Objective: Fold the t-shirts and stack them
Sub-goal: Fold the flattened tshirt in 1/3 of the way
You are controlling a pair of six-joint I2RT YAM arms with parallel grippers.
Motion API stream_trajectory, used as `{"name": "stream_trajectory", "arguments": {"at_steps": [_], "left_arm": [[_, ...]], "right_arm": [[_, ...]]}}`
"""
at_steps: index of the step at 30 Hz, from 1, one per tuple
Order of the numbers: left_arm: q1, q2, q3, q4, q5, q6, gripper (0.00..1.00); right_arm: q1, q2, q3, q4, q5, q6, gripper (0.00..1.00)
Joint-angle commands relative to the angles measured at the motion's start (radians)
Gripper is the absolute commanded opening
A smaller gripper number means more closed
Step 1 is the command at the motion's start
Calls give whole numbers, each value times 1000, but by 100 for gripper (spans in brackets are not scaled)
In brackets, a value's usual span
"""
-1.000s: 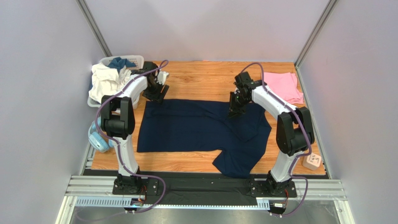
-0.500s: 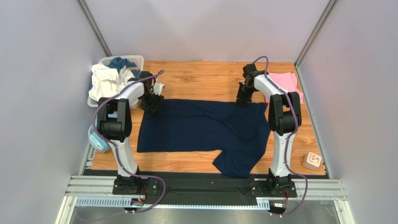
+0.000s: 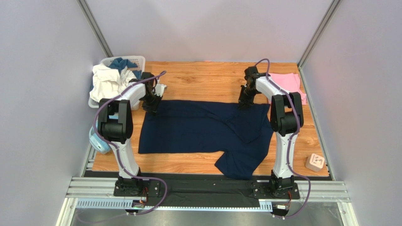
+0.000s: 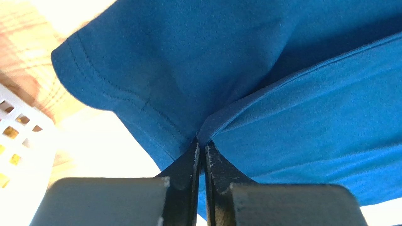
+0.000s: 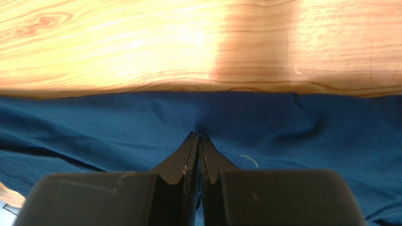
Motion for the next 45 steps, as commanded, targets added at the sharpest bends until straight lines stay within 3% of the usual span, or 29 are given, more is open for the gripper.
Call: {"name": "stream_trajectory", "arguments": {"at_steps": [1,17,18,21,22,23,24,27,35,38,45], "left_arm": [[5,-88,15,-23,-8,37,8],[34,-283,-259,-59,-100,244,28],[35,-280,-272,-59,-98,246,32],[37,-284,-319,-28,-130,249,59],[38,-289,-330,-14,-150,249,85],[38,-292,-327,6,-159,249,95],[38,-292,-320,12,-167,246,100],[40,-288,-235,1,-167,224,100],[32,-165,141,-123,32,93,96],[17,-119,174,-114,119,42,91],[-43,-30,83,-71,144,37,79]], "right_arm": [[-12,37,2,20,15,-5,9],[-46,108,79,1,8,-2,5],[-48,108,76,1,8,-1,5],[-46,105,65,1,8,-5,4],[-46,103,60,2,6,-5,4],[-46,100,57,2,6,-7,3],[-48,100,54,2,6,-7,3],[-46,96,46,4,-3,-7,1],[-45,85,28,14,-8,-4,0],[-46,85,19,17,-12,-2,0],[-46,83,5,24,-11,-4,0]]}}
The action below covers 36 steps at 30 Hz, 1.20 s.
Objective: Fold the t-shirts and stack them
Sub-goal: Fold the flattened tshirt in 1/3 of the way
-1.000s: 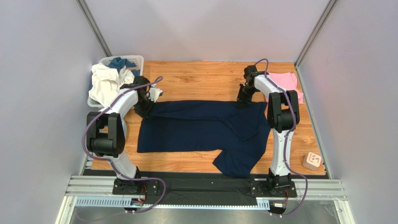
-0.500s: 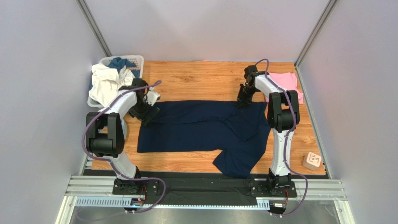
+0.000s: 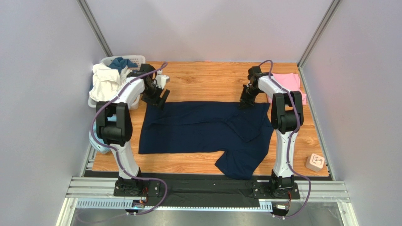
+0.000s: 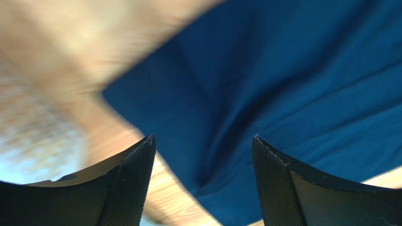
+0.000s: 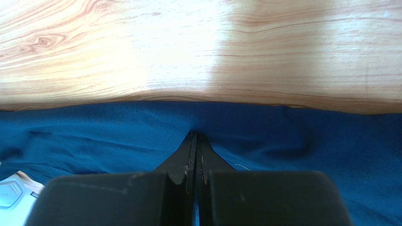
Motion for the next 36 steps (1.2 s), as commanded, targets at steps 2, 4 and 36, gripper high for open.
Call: {"name": "stream_trajectory", "arguments": {"at_steps": [2,4,36], "left_arm": [[-39,40,-94,16,81,-32,77],[-39,55,-102,16,105,-30,75],[49,255,170,-124,152,-44,72]], "right_arm": [[-3,27,-37,35,64,-10,0],[-5,30,-34,37,61,-9,0],[-34,72,87,-37,89,-32,0]]}}
